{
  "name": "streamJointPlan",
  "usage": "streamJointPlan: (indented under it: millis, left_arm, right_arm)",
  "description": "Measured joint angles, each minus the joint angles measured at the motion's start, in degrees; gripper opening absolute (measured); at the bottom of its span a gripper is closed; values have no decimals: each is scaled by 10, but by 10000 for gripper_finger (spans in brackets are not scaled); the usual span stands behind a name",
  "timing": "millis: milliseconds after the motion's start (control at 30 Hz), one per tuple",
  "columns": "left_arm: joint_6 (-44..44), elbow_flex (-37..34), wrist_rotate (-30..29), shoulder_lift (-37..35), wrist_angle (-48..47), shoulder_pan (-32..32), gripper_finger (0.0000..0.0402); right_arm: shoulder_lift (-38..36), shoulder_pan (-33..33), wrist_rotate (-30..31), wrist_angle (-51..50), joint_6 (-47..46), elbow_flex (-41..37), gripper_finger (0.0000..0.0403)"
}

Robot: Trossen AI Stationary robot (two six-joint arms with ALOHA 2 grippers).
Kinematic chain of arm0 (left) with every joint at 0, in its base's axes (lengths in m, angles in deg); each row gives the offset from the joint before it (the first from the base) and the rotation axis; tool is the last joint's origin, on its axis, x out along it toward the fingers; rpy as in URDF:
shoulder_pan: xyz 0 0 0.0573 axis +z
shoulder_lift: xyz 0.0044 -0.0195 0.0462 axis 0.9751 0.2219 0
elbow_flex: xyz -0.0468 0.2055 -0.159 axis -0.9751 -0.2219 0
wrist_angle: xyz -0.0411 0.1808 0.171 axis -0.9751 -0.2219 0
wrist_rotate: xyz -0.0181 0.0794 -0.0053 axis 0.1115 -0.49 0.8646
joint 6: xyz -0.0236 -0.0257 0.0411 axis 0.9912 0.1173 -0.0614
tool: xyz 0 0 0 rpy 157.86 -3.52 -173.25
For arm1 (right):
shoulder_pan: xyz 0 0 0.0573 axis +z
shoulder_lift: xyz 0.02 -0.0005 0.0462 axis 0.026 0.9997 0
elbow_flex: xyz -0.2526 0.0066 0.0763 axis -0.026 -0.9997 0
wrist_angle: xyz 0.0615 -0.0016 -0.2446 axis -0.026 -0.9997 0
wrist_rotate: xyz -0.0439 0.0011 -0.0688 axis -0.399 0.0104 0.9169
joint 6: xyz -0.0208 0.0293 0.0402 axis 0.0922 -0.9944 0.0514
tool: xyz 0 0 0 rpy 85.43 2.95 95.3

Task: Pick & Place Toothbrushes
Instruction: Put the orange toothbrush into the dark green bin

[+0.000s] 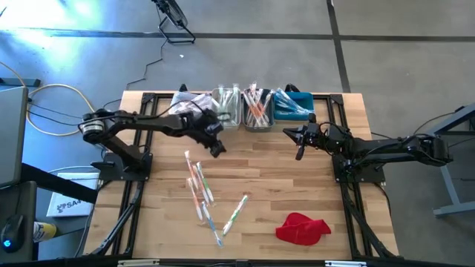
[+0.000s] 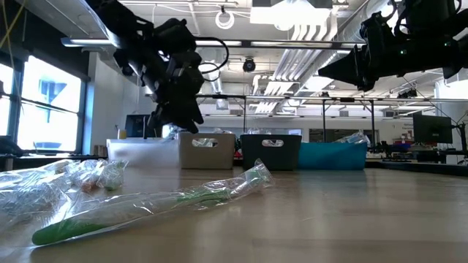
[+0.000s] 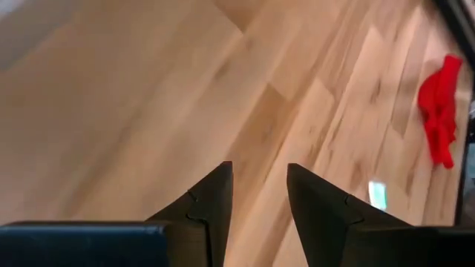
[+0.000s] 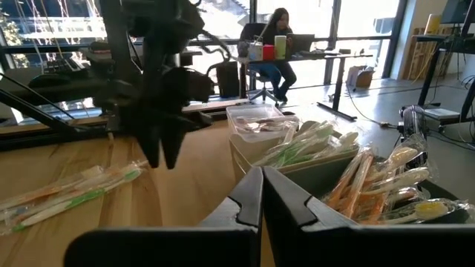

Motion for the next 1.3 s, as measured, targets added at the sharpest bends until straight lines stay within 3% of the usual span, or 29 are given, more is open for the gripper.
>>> streamJointPlan:
  millis: [233,400,600,800,1100,1300]
  left_arm:
    - [29,0,-34,-10,-15,-66,127]
    - [30,0,-45,-48,-75,-65,127]
    - [6,0,-126,-111,-197,-31,127]
    - [151,0,-242,-134,-325,-30,127]
    - [312,0,-290,-111,-443,-78,127]
    - [320,0,-288,-89,-464,-85,127]
  right_arm:
    - [0,0,0,0,0,0,3]
    - [0,0,0,0,0,0,4]
    - [0,0,0,0,0,0,4]
    - [0,0,0,0,0,1,4]
    - [0,0,0,0,0,1,4]
    - [0,0,0,0,0,1,4]
